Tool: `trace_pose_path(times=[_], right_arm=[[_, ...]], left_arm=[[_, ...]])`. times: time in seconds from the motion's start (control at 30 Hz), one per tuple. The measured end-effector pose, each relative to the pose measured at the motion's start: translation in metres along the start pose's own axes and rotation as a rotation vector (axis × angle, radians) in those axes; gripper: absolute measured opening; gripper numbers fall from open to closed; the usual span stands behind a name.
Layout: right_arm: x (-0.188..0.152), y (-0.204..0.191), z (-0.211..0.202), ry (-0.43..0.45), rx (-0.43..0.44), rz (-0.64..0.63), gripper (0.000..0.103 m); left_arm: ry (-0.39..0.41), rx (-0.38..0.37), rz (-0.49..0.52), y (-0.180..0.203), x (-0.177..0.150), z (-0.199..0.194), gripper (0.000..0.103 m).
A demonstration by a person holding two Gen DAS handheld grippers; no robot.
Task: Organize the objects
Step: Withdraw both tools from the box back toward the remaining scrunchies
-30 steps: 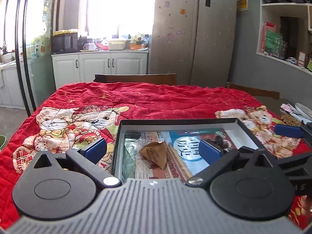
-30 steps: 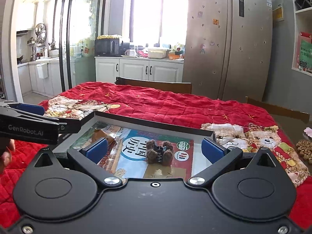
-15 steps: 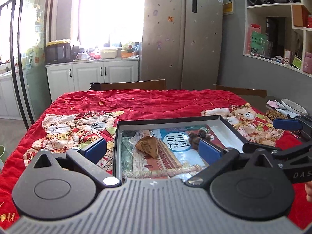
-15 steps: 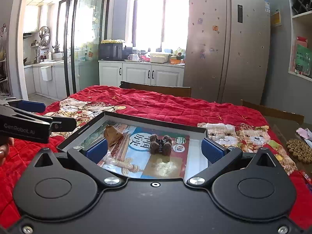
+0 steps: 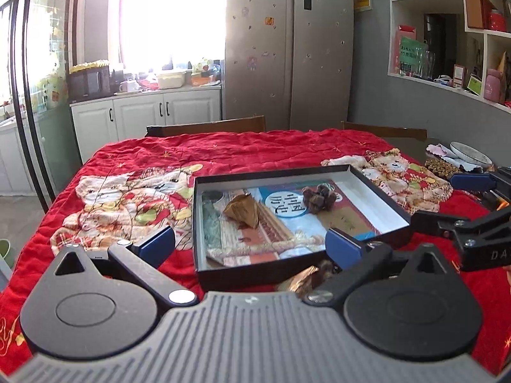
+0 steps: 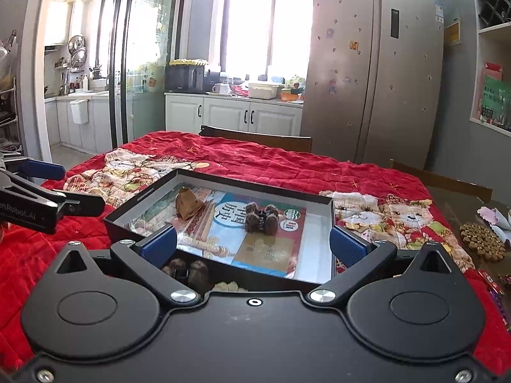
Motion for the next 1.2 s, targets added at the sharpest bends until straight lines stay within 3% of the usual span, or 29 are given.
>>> trace_pose_path(times=[0.43,0.73,1.2], right_arm=[[-0.036,0.007,-0.019,-0.043,0.011,-0.001,0.098],[-0.068,0.022,-0.023,-0.098,0.041,0.067,0.087],[-0.096,0.019,-0.025,-0.146,0.09,0.065,0.07]], left_arm=[[-0.045,-0.015,0.026,0.003,-0.024,-0.009,0.103],[-0.102,-0.06,0.043,0.009,-0.043,-0.002,0.103],[-0.157,-0.089,0.057,0.012,-0.063,0.012,0.103]])
Point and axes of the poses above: each gripper's, at about its wrist camera, not at the fingertips, and z roughly the way its jaws point, y to its right, x to its top, the point moved 7 cm from there along z, roughly the way its jaws point, and after that the axes turned 9 degrees about -x, right-handed, at the moved point
